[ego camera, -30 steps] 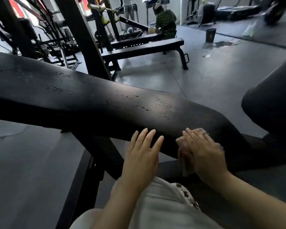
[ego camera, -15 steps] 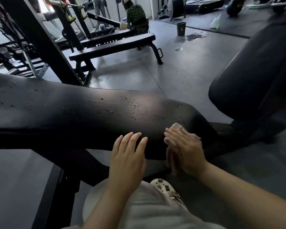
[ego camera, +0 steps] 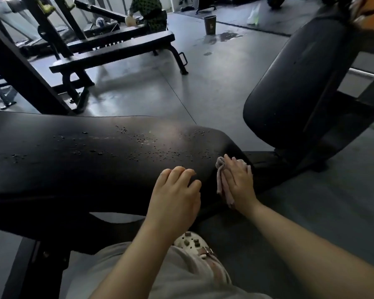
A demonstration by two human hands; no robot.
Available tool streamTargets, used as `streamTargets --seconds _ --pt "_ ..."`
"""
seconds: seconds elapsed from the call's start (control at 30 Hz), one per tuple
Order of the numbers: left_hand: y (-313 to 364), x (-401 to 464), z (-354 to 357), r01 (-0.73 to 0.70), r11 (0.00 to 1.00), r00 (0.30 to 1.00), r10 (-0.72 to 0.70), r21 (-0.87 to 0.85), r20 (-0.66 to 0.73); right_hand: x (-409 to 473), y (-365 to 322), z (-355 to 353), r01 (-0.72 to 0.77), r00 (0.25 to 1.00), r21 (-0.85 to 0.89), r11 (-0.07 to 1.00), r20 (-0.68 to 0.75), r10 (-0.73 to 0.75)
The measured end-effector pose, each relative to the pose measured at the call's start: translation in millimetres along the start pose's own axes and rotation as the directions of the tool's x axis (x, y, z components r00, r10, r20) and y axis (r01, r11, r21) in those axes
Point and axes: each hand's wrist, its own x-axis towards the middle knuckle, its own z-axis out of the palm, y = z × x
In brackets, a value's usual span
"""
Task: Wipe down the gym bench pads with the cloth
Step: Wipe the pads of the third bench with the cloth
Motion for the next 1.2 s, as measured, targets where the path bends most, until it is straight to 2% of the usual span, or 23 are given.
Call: streamTargets --seconds 0.1,0.13,0.17,0.23,0.27,0.3,0.37,0.43,0.53,0.6,0.67,0.8,1.0,1.2 --pt "-4.0 -0.2 3.6 -0.02 1.0 0.998 0.02 0.002 0.054 35.9 27.7 -12.0 -0.079 0.978 -0.28 0.957 0.166 0.13" --pt "-5.5 -1.2 5.0 -0.024 1.0 0.998 0.024 -0.001 0.064 41.5 31.0 -12.0 -0.135 0.972 -0.328 0.935 0.141 0.189" --pt "-6.4 -2.0 6.2 -0.029 1.0 0.997 0.029 -0.005 0.071 40.7 28.5 -11.9 -0.196 0.973 -0.31 0.93 0.057 0.225" --pt "-7.8 -3.0 8.1 -0.031 0.999 0.997 0.032 -0.015 0.075 22.8 15.8 -5.0 -0.305 0.94 -0.116 0.945 -0.197 0.279" --pt "-7.8 -3.1 8.6 -0.026 0.999 0.997 0.028 -0.024 0.076 8.7 8.7 0.9 -0.321 0.909 0.007 0.947 -0.277 0.31" --pt "-7.6 -3.1 8.9 -0.018 0.999 0.997 0.021 -0.034 0.075 -5.2 2.4 7.0 -0.296 0.899 0.128 0.946 -0.297 0.322" --pt "-6.9 -2.2 9.3 -0.002 0.999 0.998 0.005 -0.052 0.065 -23.1 -3.3 14.3 -0.229 0.924 0.288 0.93 -0.235 0.301" --pt "-6.7 -1.0 10.4 0.011 0.998 0.998 -0.007 -0.065 0.063 -6.0 7.4 10.8 -0.279 0.917 0.346 0.896 -0.183 0.355" --pt "-7.4 -1.0 8.3 0.017 0.996 0.998 -0.011 -0.089 0.068 46.6 43.0 -3.3 -0.501 0.858 0.267 0.823 0.026 0.513" --pt "-7.2 -1.1 8.0 0.018 0.995 0.998 -0.012 -0.095 0.067 71.6 59.8 -12.5 -0.541 0.841 0.244 0.805 0.145 0.521" --pt "-6.7 -1.3 8.9 0.016 0.995 0.999 -0.011 -0.102 0.052 70.3 55.3 -15.2 -0.533 0.845 0.183 0.826 0.166 0.509" --pt "-7.3 -1.0 9.8 0.014 0.993 0.999 -0.01 -0.118 0.031 40.3 46.5 -14.9 -0.424 0.904 0.091 0.901 0.101 0.415" --pt "-6.8 -0.3 9.2 0.002 0.994 0.999 0.003 -0.11 0.041 109.9 54.1 -15.3 -0.392 0.859 -0.183 0.902 0.278 0.43" --pt "-7.8 -0.9 9.6 0.008 0.995 0.999 -0.004 -0.102 0.04 130.0 54.6 -13.8 -0.394 0.855 -0.084 0.915 0.33 0.399"
